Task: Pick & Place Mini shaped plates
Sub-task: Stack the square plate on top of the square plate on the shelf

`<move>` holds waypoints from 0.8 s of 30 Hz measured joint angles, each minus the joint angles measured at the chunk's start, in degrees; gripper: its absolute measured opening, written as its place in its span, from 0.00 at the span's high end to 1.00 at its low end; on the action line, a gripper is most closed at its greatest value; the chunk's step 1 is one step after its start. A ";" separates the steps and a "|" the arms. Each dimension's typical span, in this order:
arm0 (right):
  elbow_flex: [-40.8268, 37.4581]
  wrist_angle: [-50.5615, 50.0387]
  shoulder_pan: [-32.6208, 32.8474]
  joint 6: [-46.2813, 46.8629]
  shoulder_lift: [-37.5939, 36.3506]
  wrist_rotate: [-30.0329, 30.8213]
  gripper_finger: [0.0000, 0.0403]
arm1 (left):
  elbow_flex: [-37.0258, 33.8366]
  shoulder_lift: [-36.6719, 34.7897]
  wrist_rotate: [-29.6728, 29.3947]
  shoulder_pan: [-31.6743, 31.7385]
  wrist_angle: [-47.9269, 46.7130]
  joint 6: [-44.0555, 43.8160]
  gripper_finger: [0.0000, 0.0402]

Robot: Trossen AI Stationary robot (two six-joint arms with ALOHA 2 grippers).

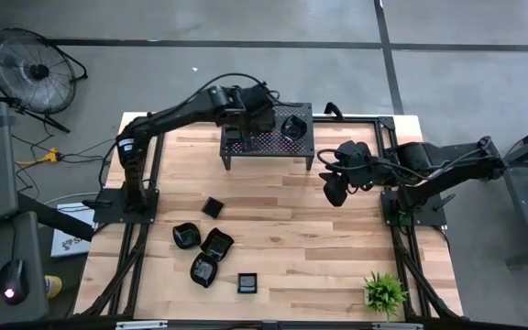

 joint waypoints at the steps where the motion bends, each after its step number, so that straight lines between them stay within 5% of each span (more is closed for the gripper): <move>1: 0.00 -0.06 -0.02 0.00 0.00 0.05 0.63 | 0.48 -0.62 0.06 0.00 -1.44 0.00 0.71; 17: 0.00 -0.17 -0.01 -0.02 0.00 0.09 0.63 | 0.64 -9.30 -1.23 -3.78 -23.33 -1.57 0.71; 24: 0.00 -0.35 -0.01 -0.01 0.00 0.05 0.63 | -8.91 -16.49 -2.07 -8.97 -23.10 -1.17 0.71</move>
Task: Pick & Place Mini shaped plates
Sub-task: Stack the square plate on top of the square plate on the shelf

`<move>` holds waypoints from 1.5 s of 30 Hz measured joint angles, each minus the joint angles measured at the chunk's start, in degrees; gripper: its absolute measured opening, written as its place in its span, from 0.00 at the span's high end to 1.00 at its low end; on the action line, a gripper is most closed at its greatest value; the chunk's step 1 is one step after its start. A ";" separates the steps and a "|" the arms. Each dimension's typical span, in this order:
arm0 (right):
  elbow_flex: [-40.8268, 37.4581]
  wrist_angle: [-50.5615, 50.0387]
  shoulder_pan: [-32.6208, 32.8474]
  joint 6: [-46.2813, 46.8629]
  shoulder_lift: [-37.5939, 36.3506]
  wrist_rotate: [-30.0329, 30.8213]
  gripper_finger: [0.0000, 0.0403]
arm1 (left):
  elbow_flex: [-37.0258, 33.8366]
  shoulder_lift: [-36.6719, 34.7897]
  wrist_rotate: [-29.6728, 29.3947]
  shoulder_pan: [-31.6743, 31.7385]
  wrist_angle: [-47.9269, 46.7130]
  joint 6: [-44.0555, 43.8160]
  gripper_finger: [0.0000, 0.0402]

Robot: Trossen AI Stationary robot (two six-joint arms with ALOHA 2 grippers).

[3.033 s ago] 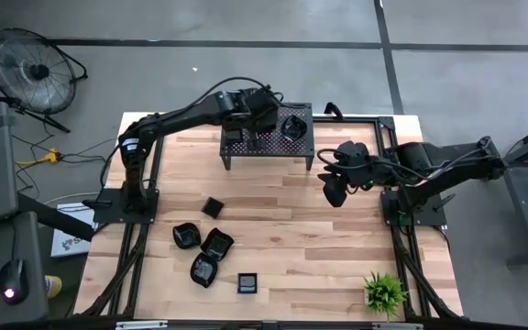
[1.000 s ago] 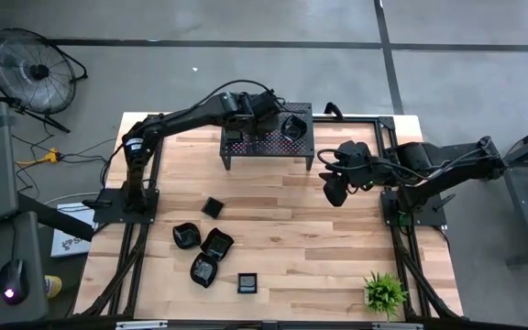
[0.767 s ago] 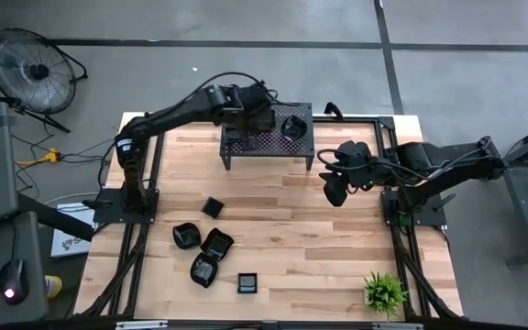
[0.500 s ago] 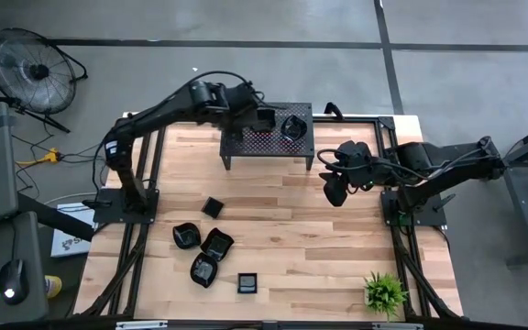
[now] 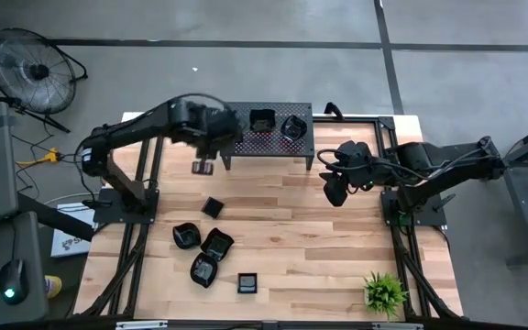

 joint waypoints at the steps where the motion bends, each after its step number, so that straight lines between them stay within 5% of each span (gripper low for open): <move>1: 0.00 -0.04 -0.01 0.00 0.00 -0.04 0.63 | -2.19 -1.38 -0.03 -0.79 0.15 -0.66 0.71; 16: 0.00 -0.11 -0.01 0.21 0.00 -0.03 0.63 | -43.81 -29.70 6.52 -10.77 22.16 -7.16 0.71; 25: 0.00 -0.07 -0.01 1.21 0.00 0.13 0.63 | -62.78 -34.87 14.78 -14.87 34.27 -6.42 0.71; 32: 0.00 -0.05 -0.01 1.54 0.00 0.47 0.63 | -69.03 -32.84 14.61 -18.00 45.20 -5.81 0.71; 45: 0.00 -0.16 -0.01 1.49 0.00 0.75 0.63 | -69.99 -24.96 14.58 -20.03 50.57 -4.65 0.71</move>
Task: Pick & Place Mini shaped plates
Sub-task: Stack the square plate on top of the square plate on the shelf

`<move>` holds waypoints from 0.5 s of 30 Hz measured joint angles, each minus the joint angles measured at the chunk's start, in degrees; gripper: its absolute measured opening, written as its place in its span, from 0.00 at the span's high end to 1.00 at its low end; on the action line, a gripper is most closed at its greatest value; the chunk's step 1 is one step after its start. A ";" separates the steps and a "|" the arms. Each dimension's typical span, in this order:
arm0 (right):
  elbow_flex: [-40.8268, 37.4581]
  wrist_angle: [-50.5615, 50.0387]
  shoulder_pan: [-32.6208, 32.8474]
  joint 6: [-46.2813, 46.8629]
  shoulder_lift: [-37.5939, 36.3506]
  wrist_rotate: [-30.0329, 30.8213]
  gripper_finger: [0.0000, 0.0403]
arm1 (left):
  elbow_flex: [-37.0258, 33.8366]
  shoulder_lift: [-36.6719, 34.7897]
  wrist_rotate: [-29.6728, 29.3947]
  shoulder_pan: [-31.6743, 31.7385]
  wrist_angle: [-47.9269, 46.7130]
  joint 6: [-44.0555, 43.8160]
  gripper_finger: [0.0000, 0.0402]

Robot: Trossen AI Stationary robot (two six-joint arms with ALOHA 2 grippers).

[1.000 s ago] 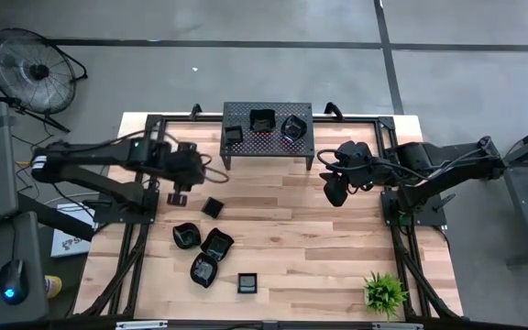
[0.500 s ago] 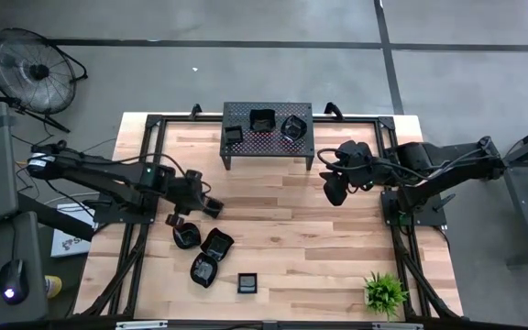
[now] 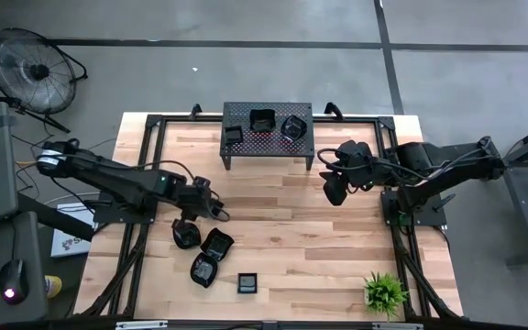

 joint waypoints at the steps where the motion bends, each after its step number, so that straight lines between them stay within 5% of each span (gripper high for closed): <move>1: 0.00 0.01 -0.01 0.02 0.00 0.01 0.63 | 0.00 0.61 0.01 -0.01 0.74 0.00 0.71; 15: 0.00 0.00 0.01 0.05 0.00 -0.01 0.63 | 0.02 5.82 0.65 0.00 4.17 0.20 0.71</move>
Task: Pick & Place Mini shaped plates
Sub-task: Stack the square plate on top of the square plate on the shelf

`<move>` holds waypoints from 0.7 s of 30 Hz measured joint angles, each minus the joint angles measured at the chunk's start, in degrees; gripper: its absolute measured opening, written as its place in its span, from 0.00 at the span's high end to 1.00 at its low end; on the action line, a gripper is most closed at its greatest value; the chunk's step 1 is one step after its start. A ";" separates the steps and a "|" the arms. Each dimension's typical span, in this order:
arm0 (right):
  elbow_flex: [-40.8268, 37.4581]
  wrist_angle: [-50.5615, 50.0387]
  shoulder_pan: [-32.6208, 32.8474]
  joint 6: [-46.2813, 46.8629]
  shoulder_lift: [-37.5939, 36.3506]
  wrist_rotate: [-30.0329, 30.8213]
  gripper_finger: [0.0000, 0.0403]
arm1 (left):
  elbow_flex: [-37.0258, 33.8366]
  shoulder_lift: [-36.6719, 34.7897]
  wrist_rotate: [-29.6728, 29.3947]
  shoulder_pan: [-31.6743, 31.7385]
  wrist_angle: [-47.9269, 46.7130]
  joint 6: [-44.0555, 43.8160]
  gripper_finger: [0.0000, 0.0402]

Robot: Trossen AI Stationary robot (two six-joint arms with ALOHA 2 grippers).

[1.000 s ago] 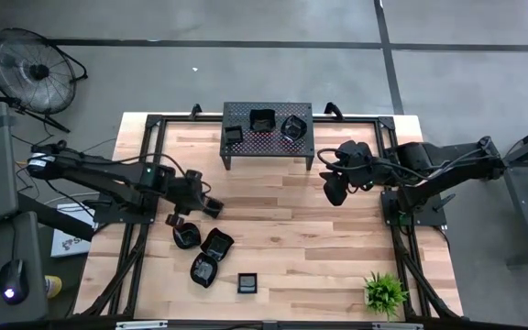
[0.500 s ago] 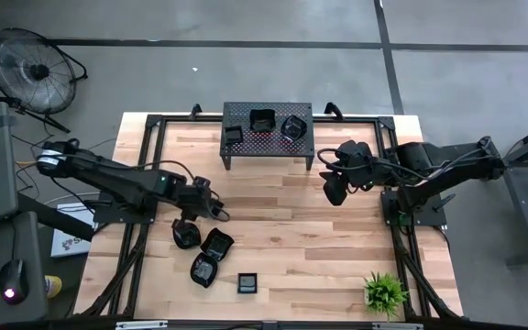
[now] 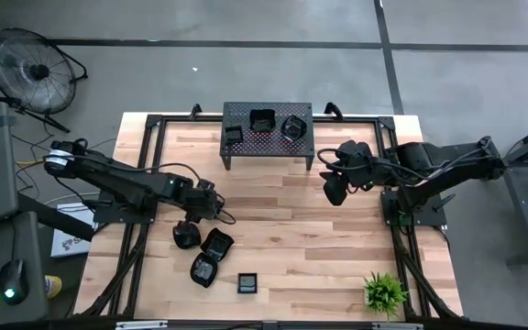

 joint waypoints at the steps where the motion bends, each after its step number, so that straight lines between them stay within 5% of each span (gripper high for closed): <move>1: 0.00 0.00 -0.01 0.00 0.00 0.00 0.63 | 0.00 0.24 -0.02 0.00 0.41 0.02 0.71; 21: 0.00 0.00 -0.02 0.00 0.00 -0.02 0.63 | 0.02 3.06 -0.49 0.00 1.94 4.95 0.71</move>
